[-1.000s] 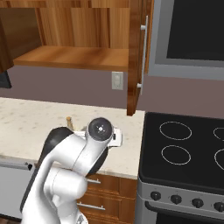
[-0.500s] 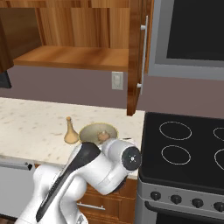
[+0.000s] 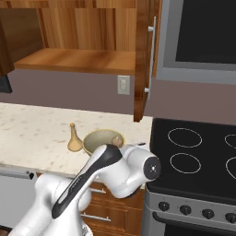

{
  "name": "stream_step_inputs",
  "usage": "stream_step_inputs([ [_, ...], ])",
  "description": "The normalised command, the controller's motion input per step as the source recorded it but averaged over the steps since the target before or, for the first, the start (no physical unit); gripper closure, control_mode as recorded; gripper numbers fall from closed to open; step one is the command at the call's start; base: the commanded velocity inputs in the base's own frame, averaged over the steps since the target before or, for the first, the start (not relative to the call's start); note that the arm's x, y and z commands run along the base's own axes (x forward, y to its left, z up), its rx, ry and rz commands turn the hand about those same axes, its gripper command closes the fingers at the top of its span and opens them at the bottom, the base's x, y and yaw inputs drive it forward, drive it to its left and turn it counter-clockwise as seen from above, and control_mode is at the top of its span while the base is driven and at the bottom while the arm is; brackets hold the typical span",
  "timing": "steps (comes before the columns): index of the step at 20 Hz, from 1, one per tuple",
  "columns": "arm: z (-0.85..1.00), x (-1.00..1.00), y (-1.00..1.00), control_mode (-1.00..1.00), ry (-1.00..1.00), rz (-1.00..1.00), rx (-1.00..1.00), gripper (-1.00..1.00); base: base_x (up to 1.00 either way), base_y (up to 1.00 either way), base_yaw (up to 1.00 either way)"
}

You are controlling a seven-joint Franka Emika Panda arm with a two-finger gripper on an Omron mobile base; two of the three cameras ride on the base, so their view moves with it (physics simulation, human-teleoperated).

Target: Retrieve the bottle and the shaker from the cabinet and place them next to the mixing bowl on the counter. Then add garlic from the fridge to the mixing bowl.

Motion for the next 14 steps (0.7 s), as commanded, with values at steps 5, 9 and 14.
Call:
stream_step_inputs([
  [5, 0.00, 0.53, -0.07, -1.00, 0.02, 0.00, 0.00, 1.00, 0.00, 0.00, 0.00],
  [9, 0.00, 0.16, -0.08, -1.00, 0.00, 0.02, 0.00, 1.00, 0.00, 0.00, 0.00],
  [14, -0.13, 0.13, 0.00, -1.00, 0.00, 0.06, 0.00, 1.00, 0.00, 0.00, 0.00],
])
